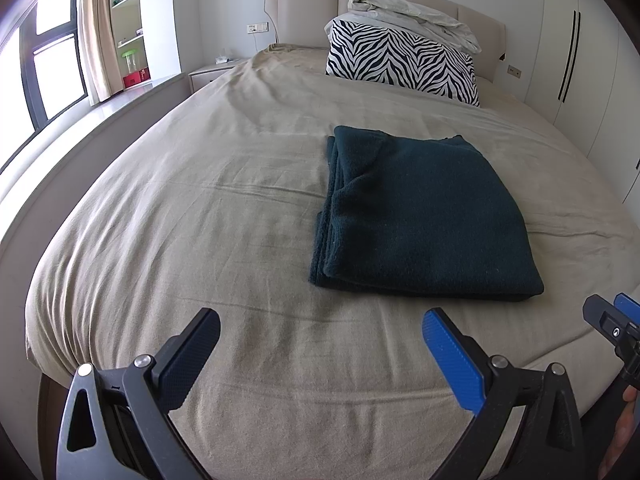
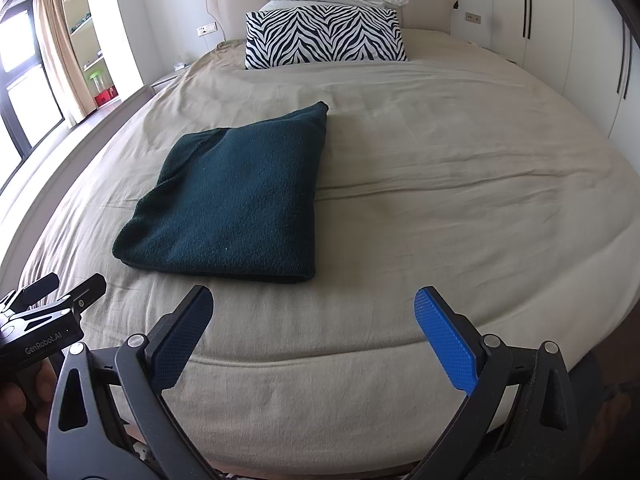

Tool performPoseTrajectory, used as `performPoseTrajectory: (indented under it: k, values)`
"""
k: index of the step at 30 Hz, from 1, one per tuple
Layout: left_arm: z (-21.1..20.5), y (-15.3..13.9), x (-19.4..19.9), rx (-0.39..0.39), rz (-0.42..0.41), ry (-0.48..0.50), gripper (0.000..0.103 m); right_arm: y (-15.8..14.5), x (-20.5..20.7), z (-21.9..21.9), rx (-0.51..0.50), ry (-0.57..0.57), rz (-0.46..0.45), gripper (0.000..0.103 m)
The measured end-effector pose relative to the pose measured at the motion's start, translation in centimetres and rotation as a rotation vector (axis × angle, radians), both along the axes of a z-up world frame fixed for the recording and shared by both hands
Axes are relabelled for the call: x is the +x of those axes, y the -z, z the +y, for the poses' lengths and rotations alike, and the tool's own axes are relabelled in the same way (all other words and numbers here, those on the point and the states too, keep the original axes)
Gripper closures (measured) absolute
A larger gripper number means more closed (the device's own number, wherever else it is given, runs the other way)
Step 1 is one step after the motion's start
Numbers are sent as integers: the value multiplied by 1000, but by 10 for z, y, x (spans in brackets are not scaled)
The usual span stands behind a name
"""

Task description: Fold small clothes

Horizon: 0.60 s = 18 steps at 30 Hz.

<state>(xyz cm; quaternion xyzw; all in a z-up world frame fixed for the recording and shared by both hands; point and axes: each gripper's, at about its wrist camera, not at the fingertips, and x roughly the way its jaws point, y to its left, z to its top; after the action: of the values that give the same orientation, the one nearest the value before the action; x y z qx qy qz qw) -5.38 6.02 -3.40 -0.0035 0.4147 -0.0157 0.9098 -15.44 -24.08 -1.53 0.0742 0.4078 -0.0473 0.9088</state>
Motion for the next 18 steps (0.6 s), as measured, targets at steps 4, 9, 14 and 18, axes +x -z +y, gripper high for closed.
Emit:
performPoseTrajectory:
  k: [4,9,14,18]
  values:
    - [0,1,-1,2,-1,1,0,0,-1,0,0,-1,2,0]
    - [0,3,-1,1,3,2,0,0,-1,1,1,-2,3,0]
    - [0,2,-1,2,2,2,0,1,-2,1,2,-4,4,0]
    - [0,3,-1,3,3,3,0,1,-1,-2,2,-10,5,0]
